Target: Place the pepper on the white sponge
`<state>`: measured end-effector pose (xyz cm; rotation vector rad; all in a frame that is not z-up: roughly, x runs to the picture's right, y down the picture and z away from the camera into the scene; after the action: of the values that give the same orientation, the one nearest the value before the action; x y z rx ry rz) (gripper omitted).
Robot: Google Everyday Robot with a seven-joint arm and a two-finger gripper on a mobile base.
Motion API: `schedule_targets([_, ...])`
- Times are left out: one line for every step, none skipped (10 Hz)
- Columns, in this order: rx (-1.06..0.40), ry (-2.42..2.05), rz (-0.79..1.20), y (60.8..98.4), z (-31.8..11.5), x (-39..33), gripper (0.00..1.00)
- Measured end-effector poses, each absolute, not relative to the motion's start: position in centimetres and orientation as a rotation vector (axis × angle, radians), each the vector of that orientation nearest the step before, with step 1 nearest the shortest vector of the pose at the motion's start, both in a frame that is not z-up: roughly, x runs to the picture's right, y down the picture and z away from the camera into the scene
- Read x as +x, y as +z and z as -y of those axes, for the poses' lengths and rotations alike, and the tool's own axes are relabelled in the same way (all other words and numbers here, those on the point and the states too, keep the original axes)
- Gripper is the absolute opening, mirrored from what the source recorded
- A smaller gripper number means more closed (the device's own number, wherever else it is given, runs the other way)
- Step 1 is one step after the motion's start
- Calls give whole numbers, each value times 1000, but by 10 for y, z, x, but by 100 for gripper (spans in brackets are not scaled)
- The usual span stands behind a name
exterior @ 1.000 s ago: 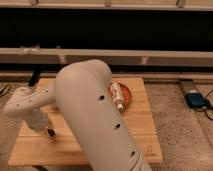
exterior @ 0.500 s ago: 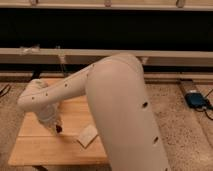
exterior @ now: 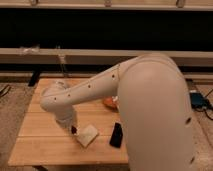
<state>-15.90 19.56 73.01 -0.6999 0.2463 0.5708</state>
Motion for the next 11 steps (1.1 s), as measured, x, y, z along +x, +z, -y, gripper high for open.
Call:
schedule_targets([-697,620,-256,734,-191,-144,0])
schedule_targets([-690,673,-276,737,-187,-124,0])
schedule_targets([-683,726,-288,739,-183,-109,0])
schedule_targets([-684,750,-294,739,-183,-103,0])
schedule_targets([-690,760,-303,739,-186,-97,0])
schedule_targets([-698,763,-304,736,-191,-92,0])
schedule_targets([-706,761,-309,733,-195,-88,0])
schedule_targets([-717,751,-307,729,-201,-88,0])
schedule_targets([-727,738,-309,725,-208,-89,0])
schedule_targets([-740,725,-311,724,-215,-91,0])
schedule_targets([-747,717,-317,724,-219,-90,0])
